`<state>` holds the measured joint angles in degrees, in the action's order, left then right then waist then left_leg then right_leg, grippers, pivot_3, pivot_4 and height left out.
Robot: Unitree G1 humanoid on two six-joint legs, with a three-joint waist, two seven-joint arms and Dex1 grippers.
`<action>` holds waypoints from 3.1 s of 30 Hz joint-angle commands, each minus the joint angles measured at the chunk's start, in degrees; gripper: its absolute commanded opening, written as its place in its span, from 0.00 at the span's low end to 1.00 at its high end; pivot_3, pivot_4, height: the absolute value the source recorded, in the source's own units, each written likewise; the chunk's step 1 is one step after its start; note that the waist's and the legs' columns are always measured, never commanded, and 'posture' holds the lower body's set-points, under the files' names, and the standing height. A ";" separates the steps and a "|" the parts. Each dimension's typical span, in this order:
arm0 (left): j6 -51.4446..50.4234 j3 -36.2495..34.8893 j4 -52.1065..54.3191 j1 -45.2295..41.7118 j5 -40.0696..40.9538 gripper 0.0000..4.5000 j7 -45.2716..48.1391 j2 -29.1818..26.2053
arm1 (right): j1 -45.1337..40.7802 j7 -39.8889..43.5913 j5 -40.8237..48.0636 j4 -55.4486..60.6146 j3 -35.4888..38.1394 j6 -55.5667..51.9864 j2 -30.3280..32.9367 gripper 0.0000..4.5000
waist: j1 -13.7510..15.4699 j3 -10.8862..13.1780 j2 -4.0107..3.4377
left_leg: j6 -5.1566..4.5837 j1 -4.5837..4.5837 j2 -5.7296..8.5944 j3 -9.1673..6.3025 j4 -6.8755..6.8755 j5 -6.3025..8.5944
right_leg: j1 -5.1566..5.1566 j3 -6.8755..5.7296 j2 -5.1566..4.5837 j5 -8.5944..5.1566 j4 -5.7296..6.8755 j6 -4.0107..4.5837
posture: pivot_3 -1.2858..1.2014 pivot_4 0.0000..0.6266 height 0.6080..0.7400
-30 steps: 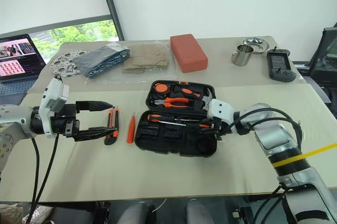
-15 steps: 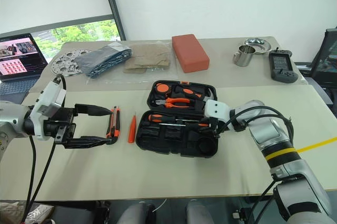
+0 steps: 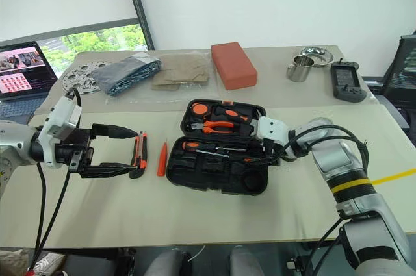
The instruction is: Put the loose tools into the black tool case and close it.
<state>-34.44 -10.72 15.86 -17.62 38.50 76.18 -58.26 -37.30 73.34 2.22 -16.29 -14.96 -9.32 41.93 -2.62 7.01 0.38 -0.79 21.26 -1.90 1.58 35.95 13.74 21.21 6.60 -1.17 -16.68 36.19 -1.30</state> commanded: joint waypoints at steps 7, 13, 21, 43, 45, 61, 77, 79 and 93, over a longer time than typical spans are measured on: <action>2.23 0.45 -0.25 -1.71 -0.53 1.00 -0.45 0.22 | 0.01 1.59 11.32 4.54 7.75 -8.27 -2.30 0.99 | 0.04 0.03 0.00 | 0.00 0.02 -0.02 -0.01 0.00 0.00 | 0.01 0.00 0.00 0.01 0.01 0.02 | 0.52 0.24 1.00; 1.51 -0.47 1.23 -0.88 0.68 1.00 -1.57 0.56 | 4.18 -5.64 17.39 5.69 15.18 -5.25 -10.41 0.77 | 0.04 0.04 0.00 | 0.00 0.03 -0.03 -0.04 -0.02 0.00 | 0.01 -0.02 0.02 0.01 0.01 0.02 | 0.52 0.24 1.00; 1.11 -0.87 1.74 -0.77 1.43 1.00 -2.15 0.84 | 13.28 -7.12 16.87 9.70 15.15 -2.20 -10.90 0.16 | 0.20 0.04 -0.01 | 0.00 0.05 0.03 -0.03 -0.02 0.00 | 0.00 -0.03 -0.07 0.01 -0.01 0.01 | 0.52 0.24 1.00; 1.22 -1.86 1.90 1.09 0.66 1.00 -1.89 0.27 | 14.55 -8.43 9.76 0.39 10.51 3.79 -10.24 0.16 | -0.11 0.03 0.02 | 0.01 -0.15 0.00 0.01 0.00 0.00 | -0.13 0.02 0.02 0.01 0.02 0.01 | 0.52 0.24 1.00; 1.51 -1.99 1.68 1.69 0.23 1.00 -1.84 0.03 | 14.55 -8.42 9.50 0.25 10.29 3.34 -9.96 0.16 | -0.08 0.01 0.06 | 0.01 -0.15 -0.01 0.00 0.02 0.00 | -0.14 0.01 0.02 0.01 0.03 0.01 | 0.52 0.24 1.00; 3.19 -2.13 0.25 4.33 -2.17 1.00 -2.31 -0.71 | 13.64 -9.16 1.15 0.45 1.79 -0.32 -6.22 0.16 | 0.02 -0.12 0.27 | 0.01 -0.21 -0.03 0.00 0.03 0.00 | -0.22 0.00 -0.02 0.01 0.02 0.01 | 0.52 0.24 1.00; 4.40 -9.10 -2.09 14.01 -3.28 1.00 -12.39 7.72 | 13.26 -7.59 10.92 8.99 7.74 -0.12 -6.25 0.16 | 0.26 -0.40 0.56 | 0.02 -0.60 -0.03 -0.02 -0.09 0.01 | -0.68 -0.16 -0.27 -0.04 -0.11 0.06 | 0.52 0.24 1.00; 6.25 -8.68 -2.06 15.17 -5.90 1.00 -16.40 9.99 | 13.81 -7.36 13.25 11.57 9.14 -1.84 -5.98 0.16 | 0.20 -0.35 0.56 | 0.01 -0.45 -0.04 -0.02 -0.13 0.02 | -0.51 -0.17 -0.29 -0.04 -0.10 0.07 | 0.52 0.24 1.00; -10.47 5.84 15.39 12.47 -19.72 1.00 -58.47 31.30 | 26.22 -14.78 25.85 34.61 21.22 -13.85 -3.49 0.78 | 0.55 -0.34 0.56 | 0.02 0.05 0.00 -0.18 -0.11 0.02 | -0.13 -0.21 -0.45 0.01 -0.06 0.05 | 0.52 0.24 1.00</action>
<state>-41.12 -6.71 28.47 -2.89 21.54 23.52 -28.23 -11.88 59.71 25.08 13.29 3.31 -21.75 37.75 -2.07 6.67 0.94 -0.77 21.31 -1.89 1.40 35.85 13.76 21.07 6.39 -1.59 -16.67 36.13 -1.25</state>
